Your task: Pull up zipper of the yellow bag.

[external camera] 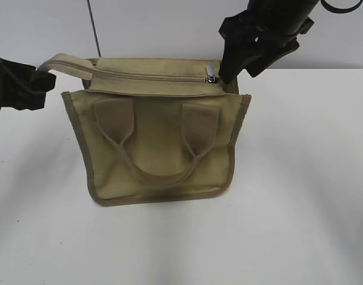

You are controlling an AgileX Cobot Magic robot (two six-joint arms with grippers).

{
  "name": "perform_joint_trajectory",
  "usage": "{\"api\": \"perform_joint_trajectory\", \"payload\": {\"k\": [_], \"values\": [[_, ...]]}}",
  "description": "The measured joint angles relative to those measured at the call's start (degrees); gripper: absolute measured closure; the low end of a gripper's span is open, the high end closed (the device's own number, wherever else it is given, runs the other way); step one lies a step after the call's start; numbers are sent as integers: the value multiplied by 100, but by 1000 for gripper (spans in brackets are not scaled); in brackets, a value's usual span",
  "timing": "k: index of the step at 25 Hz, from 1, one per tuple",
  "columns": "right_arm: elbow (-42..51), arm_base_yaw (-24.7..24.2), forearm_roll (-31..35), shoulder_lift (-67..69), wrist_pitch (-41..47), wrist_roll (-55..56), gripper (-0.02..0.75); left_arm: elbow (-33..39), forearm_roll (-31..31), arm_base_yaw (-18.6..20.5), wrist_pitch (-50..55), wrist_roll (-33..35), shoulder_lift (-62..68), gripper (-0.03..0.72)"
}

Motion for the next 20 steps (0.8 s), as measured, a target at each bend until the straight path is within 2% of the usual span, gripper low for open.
{"api": "perform_joint_trajectory", "payload": {"k": [2, 4, 6, 11, 13, 18, 20], "values": [[0, -18, 29, -11, 5, -12, 260, 0, -75, 0, 110, 0, 0, 360], [0, -18, 29, -31, 5, -6, 193, 0, -321, 0, 332, 0, 0, 242], [0, -18, 29, -101, 5, 1, 173, 0, -561, 0, 781, 0, 0, 201], [6, -18, -77, -396, -74, 90, 168, -53, -1284, -6, 2316, 22, 0, 202], [20, -18, -193, -542, -191, 177, 167, -206, -1683, -45, 3128, 318, 0, 214], [508, 75, -472, -1205, -720, 290, 164, -962, -3690, -149, 4689, 2283, 4, 228], [989, 116, -496, -1612, -986, 312, 163, -1262, -4149, -161, 5217, 2712, -2, 228]]}}
